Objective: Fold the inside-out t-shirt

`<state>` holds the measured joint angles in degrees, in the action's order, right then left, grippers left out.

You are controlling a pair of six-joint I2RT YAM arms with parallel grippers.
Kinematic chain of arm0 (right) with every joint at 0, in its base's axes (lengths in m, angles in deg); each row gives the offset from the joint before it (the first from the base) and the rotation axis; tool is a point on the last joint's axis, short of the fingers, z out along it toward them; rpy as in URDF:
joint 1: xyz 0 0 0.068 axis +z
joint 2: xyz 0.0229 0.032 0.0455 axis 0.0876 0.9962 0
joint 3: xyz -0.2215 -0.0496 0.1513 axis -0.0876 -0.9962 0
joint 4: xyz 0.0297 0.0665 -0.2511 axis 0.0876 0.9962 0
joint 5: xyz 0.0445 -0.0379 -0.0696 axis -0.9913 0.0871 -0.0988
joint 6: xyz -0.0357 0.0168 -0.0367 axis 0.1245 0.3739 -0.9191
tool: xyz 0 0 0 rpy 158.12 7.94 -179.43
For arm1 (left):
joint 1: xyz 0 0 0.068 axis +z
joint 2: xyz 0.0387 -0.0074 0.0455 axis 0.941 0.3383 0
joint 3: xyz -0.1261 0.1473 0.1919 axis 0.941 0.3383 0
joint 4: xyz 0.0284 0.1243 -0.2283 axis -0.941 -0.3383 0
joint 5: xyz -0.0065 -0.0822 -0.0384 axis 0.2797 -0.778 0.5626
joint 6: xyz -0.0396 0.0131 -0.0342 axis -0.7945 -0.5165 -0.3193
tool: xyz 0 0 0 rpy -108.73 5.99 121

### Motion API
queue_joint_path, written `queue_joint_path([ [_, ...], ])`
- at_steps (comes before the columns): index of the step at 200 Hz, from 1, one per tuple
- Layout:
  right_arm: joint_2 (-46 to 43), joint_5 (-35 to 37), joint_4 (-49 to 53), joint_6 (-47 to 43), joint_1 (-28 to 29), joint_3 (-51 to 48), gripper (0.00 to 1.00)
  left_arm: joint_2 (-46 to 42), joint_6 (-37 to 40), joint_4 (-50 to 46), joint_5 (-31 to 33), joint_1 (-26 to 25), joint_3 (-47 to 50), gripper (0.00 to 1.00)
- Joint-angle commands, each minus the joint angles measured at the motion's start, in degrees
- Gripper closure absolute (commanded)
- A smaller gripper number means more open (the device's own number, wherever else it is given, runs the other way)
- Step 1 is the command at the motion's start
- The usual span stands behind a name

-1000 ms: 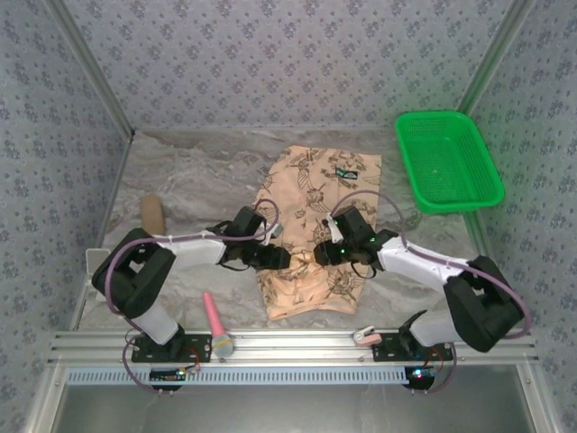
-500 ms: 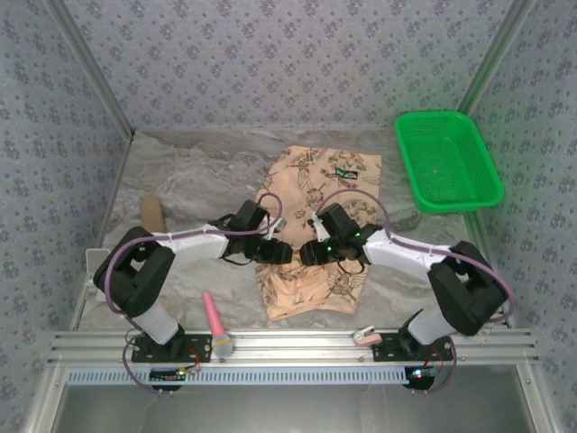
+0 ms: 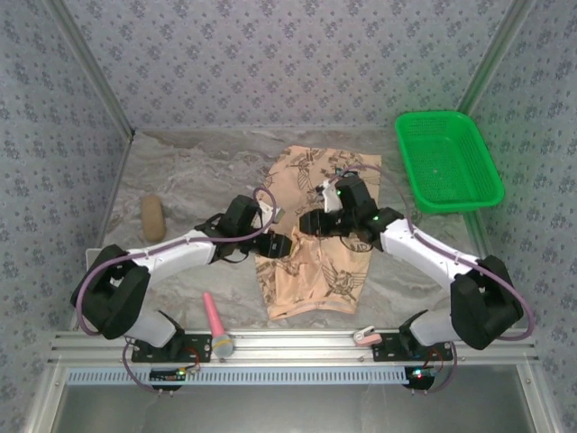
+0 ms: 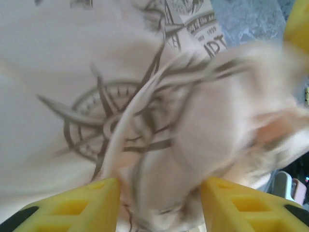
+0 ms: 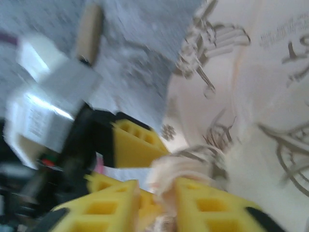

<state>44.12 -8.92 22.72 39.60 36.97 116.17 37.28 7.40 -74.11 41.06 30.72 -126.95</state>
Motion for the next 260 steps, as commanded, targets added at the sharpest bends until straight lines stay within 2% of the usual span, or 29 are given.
queue_joint_path([
  [1,2.32,-6.98,1.75,6.32,-0.98,0.88,0.61,1.46,3.19,3.78,2.64,-0.39,-2.36,0.53],
  [41,2.54,1.14,5.52,5.4,-1.84,-3.71,0.65,6.65,1.73,6.81,-0.06,-1.35,-1.09,0.6],
  [66,-1.26,6.41,10.6,1.9,-0.11,-5.21,0.62,5.15,0.8,8.7,-2.84,-1.75,2.32,0.57],
  [89,-3.12,8.31,11.95,-2.28,2.02,-6.96,0.6,4.83,1.68,8.48,-4.71,-2.08,2.98,0.53],
  [138,1.68,13.15,2.69,-7.23,5.55,-8.8,0.6,10.36,1.84,8.06,1.25,-2.2,-3.13,0.51],
  [150,3.25,13.72,0.7,-8.67,6.54,-9.41,0.68,12.61,1.87,7.58,1.26,-2.1,-5.53,0.57],
  [167,2.68,13.31,-2.02,-11.76,8.66,-11.48,0.84,14.54,0.7,5.79,0.92,-1.85,-8.56,0.84],
  [186,-1.83,13.36,-1.53,-18.32,11.57,-13.64,0.97,13.75,-0.46,6.3,-1.9,-1.22,-9.36,1.0],
  [192,-3.59,14.41,-0.61,-20.08,12.67,-14.2,1.0,12.92,-1.39,6.67,-3.32,-0.66,-9.18,1.0],
  [208,-7.13,17.33,1.53,-23.41,15.5,-16.23,1.0,10.12,-5.7,8.28,-6.69,1.39,-8.06,1.0],
  [219,-7.53,17.76,1.51,-24.68,17.53,-18.31,1.0,8.79,-9.81,9.62,-9.14,3.52,-6.75,1.0],
  [227,-6.77,21.25,1.21,-25.06,20.15,-19.63,1.0,8.38,-12.6,10.03,-10.69,5.13,-5.94,1.0],
  [240,-5.25,25.83,-0.9,-23.76,23.59,-21.53,1.0,8.75,-16.01,11.25,-14.66,6.83,-4.52,1.0],
  [252,-4.21,26.94,-2.49,-21.01,23.58,-22.21,0.98,9.28,-18.66,13.97,-18.13,7.51,-2.7,0.97],
  [260,-4.1,30.24,-1.81,-19.05,23.16,-21.69,0.97,9.44,-20.32,15.89,-19.49,7.57,-1.27,0.94],
])
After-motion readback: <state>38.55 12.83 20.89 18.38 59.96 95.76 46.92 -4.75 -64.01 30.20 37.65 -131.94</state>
